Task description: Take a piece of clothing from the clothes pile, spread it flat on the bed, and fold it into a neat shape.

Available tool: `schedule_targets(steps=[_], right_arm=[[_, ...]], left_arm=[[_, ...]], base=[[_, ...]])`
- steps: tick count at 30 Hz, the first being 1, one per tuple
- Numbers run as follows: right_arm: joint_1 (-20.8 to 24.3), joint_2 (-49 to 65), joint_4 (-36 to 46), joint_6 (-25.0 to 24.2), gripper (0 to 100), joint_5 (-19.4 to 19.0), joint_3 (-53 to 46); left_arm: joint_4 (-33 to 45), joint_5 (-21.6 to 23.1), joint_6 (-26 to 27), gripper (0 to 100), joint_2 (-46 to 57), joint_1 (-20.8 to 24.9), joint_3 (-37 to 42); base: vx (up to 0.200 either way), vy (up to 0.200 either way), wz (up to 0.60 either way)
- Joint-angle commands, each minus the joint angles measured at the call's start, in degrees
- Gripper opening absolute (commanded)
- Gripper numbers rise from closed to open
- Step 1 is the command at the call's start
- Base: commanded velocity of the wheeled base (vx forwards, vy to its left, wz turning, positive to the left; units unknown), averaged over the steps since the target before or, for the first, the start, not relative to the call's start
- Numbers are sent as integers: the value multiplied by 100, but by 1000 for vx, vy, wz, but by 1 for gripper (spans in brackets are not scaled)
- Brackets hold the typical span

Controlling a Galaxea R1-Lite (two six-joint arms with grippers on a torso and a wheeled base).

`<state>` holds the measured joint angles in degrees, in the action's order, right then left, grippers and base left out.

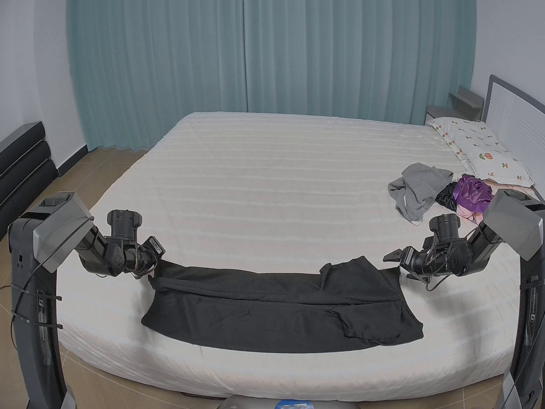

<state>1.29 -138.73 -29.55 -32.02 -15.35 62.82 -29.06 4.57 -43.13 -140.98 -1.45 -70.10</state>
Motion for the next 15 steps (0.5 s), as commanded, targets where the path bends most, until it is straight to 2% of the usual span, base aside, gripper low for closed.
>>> schedule_targets(steps=[1,7,15], right_arm=[[47,-146,63,-6,100,111,240],[231,-357,90,-14,100,506,609],[301,-480,248,-14,100,568,890]], left_arm=[[-100,9,-38,0,203,-127,110],[-495,9,-11,0,124,-145,312],[-583,9,6,0,106,-127,312]], base=[[0,0,0],[0,0,0],[0,0,0]])
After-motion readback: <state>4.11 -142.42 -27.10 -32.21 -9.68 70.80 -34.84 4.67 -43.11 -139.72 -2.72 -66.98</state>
